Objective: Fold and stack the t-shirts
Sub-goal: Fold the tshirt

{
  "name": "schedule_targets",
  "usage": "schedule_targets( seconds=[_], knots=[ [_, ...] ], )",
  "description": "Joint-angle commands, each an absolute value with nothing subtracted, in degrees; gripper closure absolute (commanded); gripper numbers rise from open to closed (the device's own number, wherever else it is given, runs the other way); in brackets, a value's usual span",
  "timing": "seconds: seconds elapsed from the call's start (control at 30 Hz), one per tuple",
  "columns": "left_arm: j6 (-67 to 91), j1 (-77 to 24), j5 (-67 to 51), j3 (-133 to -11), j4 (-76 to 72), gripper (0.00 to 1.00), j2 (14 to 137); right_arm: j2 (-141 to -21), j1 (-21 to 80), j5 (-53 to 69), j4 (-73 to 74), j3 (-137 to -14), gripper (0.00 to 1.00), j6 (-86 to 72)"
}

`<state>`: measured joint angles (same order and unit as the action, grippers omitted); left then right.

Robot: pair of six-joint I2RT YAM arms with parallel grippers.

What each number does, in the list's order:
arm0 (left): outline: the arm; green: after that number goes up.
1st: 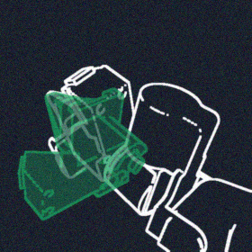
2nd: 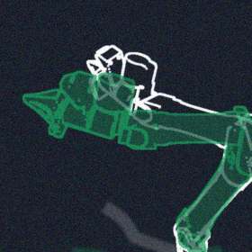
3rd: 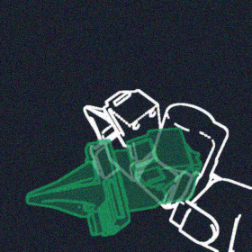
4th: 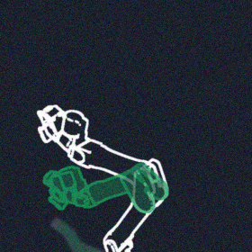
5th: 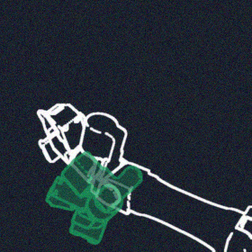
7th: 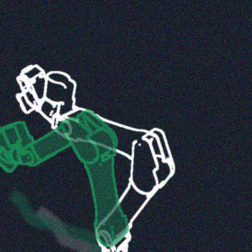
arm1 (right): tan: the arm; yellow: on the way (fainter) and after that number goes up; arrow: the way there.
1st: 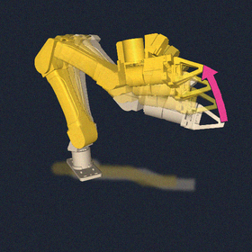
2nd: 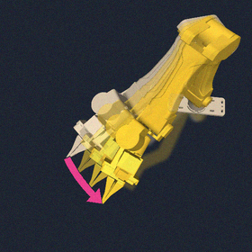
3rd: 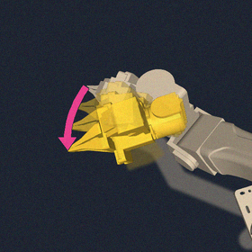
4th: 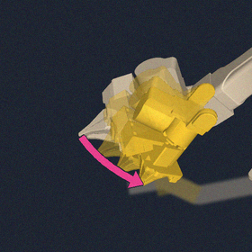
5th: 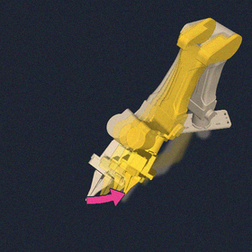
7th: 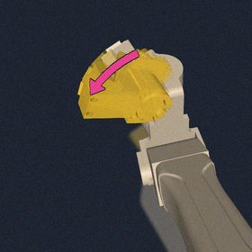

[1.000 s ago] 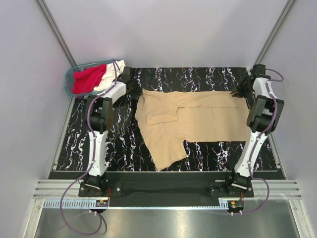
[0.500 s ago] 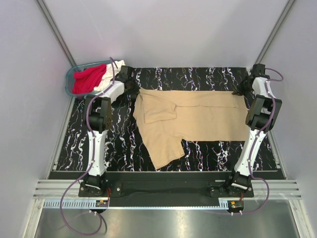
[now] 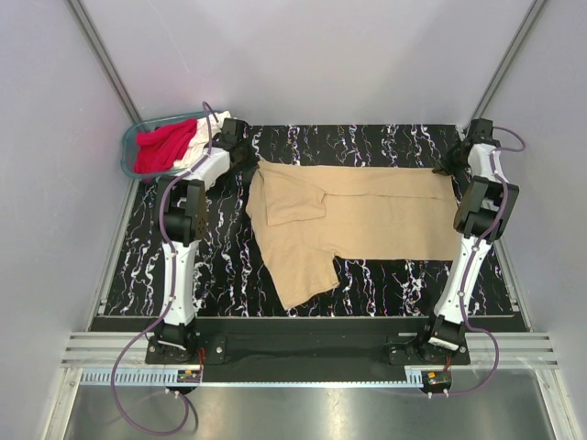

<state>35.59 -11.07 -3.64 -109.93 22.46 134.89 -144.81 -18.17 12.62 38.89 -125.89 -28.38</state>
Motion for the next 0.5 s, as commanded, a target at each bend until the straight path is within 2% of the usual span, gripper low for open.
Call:
schedule_targets(
  seconds=[0.0,0.03,0.13,0.17,0.27,0.37,0.4,0.47],
  knots=[
    [33.84,-10.46,-2.64,-113.03,19.6,0.94,135.44,-146.42,-18.63,11.07,39.2,-130.51,0.91,-28.65],
    [33.66,-10.46,-2.64,-113.2,19.6,0.87,135.44,-146.86,-18.72,11.07,39.46,-131.21,0.91,-28.48],
    [32.79,-10.46,-2.2,-113.47,20.21,0.8,134.39,-148.97,-19.07,11.6,41.21,-135.16,0.9,-28.21],
    [32.44,-10.46,-1.85,-113.29,20.65,0.7,133.78,-150.19,-19.16,11.95,42.0,-136.57,0.89,-27.86],
    [31.47,-10.63,-1.32,-111.72,21.62,0.59,130.0,-151.17,-19.16,12.65,46.13,-142.72,0.87,-26.98],
    [30.42,-11.42,-1.23,-107.77,22.06,0.54,124.38,-148.37,-19.16,11.78,48.6,-143.53,0.82,-27.77],
    [29.89,-11.69,-1.14,-106.8,22.76,0.52,122.8,-145.84,-19.07,11.08,49.04,-142.57,0.76,-28.3],
    [29.1,-12.74,-0.27,-103.04,23.9,0.51,115.79,-141.88,-19.07,10.37,51.75,-140.81,0.7,-28.83]
  ],
)
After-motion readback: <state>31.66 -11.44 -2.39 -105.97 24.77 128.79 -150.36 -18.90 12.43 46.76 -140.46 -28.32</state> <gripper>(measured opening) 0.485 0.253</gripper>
